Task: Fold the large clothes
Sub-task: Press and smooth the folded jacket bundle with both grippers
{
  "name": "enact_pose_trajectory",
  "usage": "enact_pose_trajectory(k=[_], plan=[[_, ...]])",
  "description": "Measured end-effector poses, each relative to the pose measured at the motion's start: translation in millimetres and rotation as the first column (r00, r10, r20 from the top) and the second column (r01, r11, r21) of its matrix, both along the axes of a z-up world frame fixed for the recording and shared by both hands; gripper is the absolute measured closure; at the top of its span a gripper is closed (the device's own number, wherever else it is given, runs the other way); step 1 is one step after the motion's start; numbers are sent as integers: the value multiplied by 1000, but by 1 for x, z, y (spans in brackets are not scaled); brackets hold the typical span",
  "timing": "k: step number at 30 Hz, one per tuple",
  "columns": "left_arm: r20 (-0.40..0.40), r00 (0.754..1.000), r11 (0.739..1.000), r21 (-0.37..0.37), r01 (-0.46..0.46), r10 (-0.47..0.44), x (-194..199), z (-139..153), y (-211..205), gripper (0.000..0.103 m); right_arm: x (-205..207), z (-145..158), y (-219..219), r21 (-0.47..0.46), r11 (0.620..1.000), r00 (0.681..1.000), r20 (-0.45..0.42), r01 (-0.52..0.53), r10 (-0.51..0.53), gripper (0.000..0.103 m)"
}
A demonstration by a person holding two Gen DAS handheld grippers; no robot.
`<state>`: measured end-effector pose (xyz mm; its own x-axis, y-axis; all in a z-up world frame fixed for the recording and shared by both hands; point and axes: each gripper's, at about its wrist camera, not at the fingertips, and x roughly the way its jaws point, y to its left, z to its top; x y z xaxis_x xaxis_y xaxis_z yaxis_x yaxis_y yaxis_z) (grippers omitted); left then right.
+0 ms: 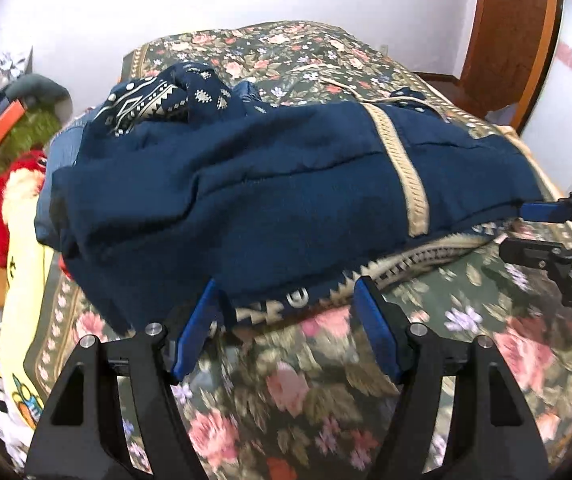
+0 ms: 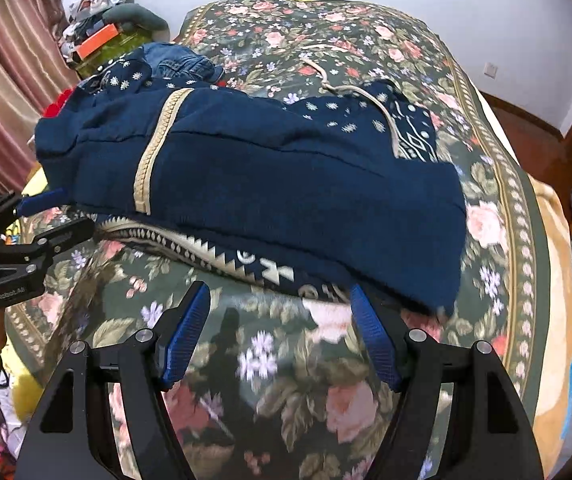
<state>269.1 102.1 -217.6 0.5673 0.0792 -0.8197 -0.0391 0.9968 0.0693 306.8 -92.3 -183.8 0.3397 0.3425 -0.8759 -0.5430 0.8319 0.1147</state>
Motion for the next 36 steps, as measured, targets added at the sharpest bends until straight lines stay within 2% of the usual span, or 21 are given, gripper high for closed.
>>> enact_pose_trajectory(k=[4,8,16,22,26,31,33,35,36], plan=[[-27,1000,999,49,4,-2,13,-16,1,30,9,-10,13,-58,998,1000,16,-2,3,34],[7,1000,991,132,21,-22,17,-18,-5,24,11,-14,21,-93,996,999,43,-1,5,34],[82,997,973,229,-4,-16,39,4,3,24,30,-1,27,-67,998,995,97,6,1,34],[171,984,951,309,-13,-42,64,38,0,23,62,21,31,-75,996,981,190,40,-25,34],[156,985,961,274,32,-77,95,57,9,23,92,41,31,-39,998,976,215,54,-44,34],[137,990,980,198,-4,-24,136,72,38,23,130,68,27,12,995,968,230,103,-103,34],[119,993,987,163,-16,-3,152,76,49,23,139,81,22,62,992,966,226,113,-124,34],[134,991,985,169,-28,5,160,82,53,23,143,91,17,111,987,966,220,117,-139,34],[153,988,980,195,-43,13,165,89,55,23,145,96,14,135,984,966,216,117,-144,34]])
